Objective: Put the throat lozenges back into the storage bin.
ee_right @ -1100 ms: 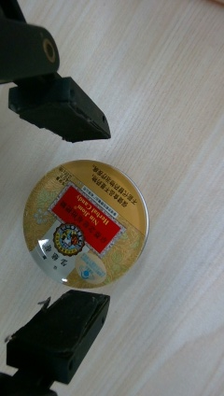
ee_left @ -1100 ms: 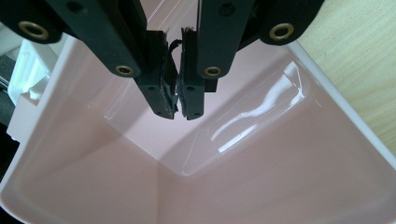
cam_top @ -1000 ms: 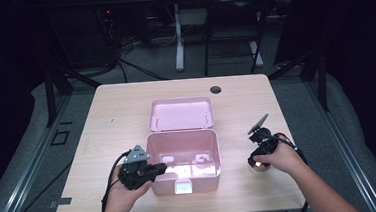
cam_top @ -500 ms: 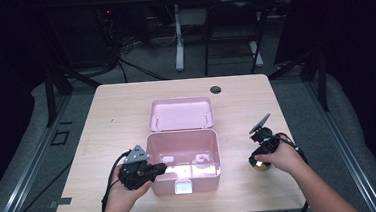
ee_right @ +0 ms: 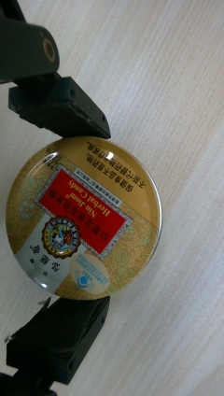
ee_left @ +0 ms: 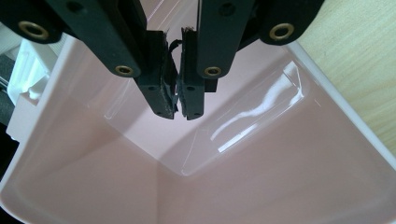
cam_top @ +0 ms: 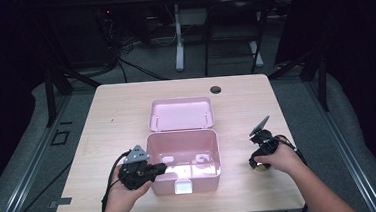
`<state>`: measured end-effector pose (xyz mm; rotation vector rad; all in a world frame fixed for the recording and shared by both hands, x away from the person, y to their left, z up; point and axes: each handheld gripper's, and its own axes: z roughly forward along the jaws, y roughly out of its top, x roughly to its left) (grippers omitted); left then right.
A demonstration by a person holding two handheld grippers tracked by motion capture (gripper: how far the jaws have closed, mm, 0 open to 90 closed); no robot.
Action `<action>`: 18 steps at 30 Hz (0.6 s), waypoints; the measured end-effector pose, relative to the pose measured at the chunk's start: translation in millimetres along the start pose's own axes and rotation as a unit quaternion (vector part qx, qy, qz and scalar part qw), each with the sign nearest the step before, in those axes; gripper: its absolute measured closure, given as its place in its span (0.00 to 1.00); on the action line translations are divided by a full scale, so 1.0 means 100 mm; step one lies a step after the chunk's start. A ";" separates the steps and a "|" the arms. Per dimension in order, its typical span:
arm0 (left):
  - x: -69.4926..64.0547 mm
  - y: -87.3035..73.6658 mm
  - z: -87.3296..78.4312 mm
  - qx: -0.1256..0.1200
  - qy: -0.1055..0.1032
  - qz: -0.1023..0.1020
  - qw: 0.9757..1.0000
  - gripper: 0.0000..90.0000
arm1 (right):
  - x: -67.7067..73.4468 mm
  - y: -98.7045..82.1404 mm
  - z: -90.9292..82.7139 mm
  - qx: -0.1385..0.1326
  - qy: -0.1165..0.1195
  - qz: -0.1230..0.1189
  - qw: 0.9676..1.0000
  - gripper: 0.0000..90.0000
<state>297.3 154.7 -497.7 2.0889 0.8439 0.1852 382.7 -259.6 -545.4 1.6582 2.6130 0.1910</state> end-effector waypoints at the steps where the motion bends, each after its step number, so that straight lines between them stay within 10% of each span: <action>1: 0.00 0.00 0.00 0.000 0.000 0.000 1.000 0.93 | 0.00 0.00 0.01 0.001 0.000 0.001 1.000 0.19; 18: 0.00 0.00 0.00 0.000 0.000 0.000 1.000 0.93 | 0.05 0.03 0.08 0.016 -0.017 -0.011 1.000 0.21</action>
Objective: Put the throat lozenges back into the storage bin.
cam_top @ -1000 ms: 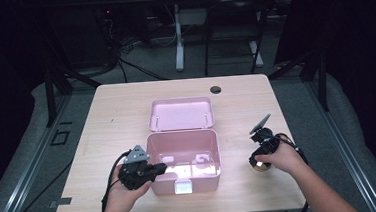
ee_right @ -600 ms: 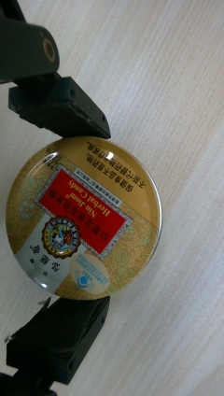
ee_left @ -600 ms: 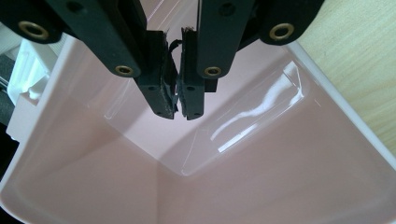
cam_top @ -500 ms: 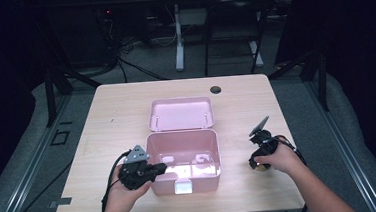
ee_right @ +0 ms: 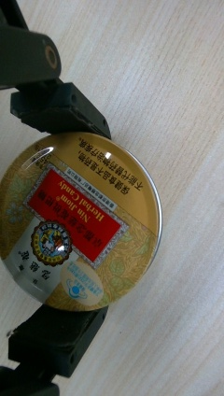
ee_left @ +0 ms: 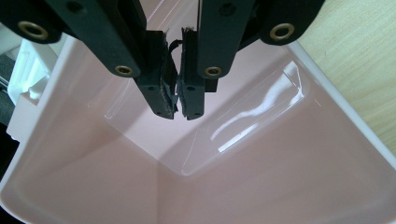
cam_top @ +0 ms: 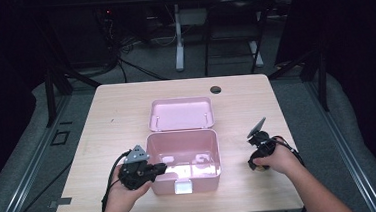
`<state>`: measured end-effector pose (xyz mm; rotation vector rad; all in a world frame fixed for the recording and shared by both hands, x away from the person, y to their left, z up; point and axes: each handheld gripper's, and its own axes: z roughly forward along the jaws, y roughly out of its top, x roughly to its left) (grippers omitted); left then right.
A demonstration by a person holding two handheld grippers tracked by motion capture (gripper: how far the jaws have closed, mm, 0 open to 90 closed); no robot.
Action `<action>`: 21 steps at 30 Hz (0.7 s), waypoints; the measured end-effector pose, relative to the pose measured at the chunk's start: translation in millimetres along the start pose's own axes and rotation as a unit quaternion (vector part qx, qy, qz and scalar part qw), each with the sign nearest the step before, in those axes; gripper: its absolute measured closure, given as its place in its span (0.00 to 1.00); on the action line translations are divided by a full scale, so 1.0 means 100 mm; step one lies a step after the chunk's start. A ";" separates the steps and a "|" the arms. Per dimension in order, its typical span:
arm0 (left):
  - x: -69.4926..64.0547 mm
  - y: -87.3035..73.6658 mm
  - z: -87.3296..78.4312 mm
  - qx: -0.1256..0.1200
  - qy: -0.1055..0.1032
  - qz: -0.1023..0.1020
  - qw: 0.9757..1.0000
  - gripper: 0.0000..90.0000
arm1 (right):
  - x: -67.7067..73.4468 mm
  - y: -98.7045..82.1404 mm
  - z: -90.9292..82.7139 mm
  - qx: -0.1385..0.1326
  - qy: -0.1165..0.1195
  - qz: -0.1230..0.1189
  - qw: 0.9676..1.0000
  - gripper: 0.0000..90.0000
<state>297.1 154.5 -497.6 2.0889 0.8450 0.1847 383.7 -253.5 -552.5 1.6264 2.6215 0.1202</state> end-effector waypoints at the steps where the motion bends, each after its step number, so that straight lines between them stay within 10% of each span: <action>1: 0.00 0.00 0.00 0.000 0.000 -0.001 1.000 0.93 | 0.00 0.00 0.00 -0.001 0.001 -0.002 1.000 0.21; 21: -0.01 0.00 0.00 0.003 0.003 0.003 1.000 0.94 | -0.01 0.00 0.00 0.004 0.000 -0.006 1.000 0.22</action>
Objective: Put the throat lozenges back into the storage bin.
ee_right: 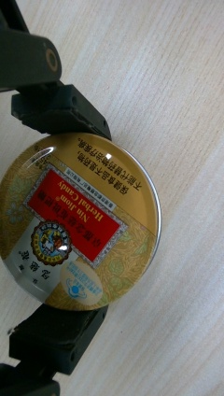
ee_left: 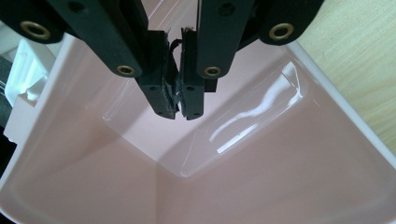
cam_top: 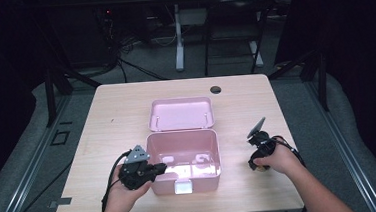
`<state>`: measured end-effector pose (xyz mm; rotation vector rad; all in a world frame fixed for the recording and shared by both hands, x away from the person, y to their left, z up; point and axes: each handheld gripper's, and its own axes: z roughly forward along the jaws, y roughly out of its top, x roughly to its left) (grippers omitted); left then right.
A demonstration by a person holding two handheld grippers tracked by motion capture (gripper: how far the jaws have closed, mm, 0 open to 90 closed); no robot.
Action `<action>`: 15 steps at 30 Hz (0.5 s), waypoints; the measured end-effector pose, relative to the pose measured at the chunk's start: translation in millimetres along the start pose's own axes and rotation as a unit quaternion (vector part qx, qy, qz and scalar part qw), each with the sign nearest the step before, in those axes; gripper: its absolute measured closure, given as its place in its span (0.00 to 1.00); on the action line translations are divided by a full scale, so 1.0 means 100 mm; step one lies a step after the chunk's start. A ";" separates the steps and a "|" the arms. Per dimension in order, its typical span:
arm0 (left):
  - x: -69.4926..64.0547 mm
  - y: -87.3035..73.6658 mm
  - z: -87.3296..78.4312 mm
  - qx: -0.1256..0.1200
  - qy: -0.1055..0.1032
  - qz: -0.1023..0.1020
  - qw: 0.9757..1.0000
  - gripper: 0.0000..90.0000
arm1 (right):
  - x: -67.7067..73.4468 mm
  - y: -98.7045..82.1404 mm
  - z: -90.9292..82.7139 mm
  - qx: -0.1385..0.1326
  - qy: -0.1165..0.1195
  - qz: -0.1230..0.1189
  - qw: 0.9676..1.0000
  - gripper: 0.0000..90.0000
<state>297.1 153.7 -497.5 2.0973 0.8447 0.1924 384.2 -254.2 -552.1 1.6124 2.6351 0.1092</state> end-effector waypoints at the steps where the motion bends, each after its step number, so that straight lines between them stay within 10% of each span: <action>1: 0.00 0.00 0.00 -0.001 0.000 0.000 1.000 0.94 | 0.00 0.00 0.00 0.000 0.000 0.000 1.000 0.22; 15: 0.01 0.01 0.00 0.003 -0.001 0.002 1.000 0.96 | -0.01 0.01 -0.03 -0.010 -0.002 -0.008 1.000 0.22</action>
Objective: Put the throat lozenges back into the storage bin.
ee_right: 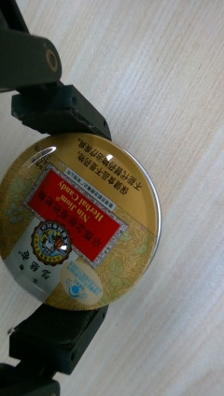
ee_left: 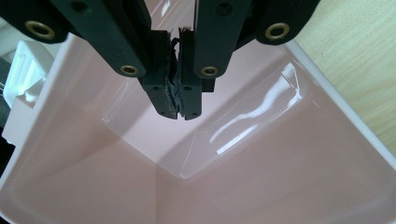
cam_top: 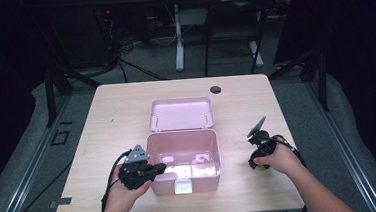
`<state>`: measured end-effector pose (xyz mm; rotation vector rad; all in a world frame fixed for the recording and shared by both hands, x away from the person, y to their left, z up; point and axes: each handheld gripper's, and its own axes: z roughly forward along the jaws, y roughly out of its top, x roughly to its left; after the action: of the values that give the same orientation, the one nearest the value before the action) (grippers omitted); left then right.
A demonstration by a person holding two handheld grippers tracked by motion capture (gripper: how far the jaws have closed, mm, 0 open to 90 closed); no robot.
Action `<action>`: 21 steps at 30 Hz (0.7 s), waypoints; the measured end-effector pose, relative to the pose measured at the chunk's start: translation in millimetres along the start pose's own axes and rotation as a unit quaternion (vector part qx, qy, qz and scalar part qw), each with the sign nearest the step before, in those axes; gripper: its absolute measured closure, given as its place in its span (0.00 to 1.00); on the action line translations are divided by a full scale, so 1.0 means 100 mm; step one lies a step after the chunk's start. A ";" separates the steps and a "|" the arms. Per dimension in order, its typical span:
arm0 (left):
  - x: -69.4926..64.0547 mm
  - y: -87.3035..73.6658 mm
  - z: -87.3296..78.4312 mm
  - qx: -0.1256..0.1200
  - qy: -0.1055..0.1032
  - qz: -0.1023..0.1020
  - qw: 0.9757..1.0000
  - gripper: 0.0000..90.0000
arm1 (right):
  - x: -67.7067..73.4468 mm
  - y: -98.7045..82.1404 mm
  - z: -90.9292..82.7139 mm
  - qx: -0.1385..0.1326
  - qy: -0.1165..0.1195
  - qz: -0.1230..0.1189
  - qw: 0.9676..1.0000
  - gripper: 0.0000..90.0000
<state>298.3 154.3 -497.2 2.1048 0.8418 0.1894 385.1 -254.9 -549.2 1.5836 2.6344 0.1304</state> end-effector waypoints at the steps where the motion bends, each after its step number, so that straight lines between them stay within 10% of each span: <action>1: 0.00 0.00 0.00 0.000 0.000 0.000 1.000 0.96 | 0.00 0.00 -0.01 -0.001 0.000 0.002 1.000 0.22; 21: 0.00 0.00 0.00 0.002 -0.004 0.000 1.000 0.96 | 0.09 0.07 -0.45 -0.022 -0.004 -0.027 0.999 0.22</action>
<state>298.5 154.7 -497.0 2.1084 0.8384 0.1804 382.9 -245.8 -504.2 1.4938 2.6470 0.1767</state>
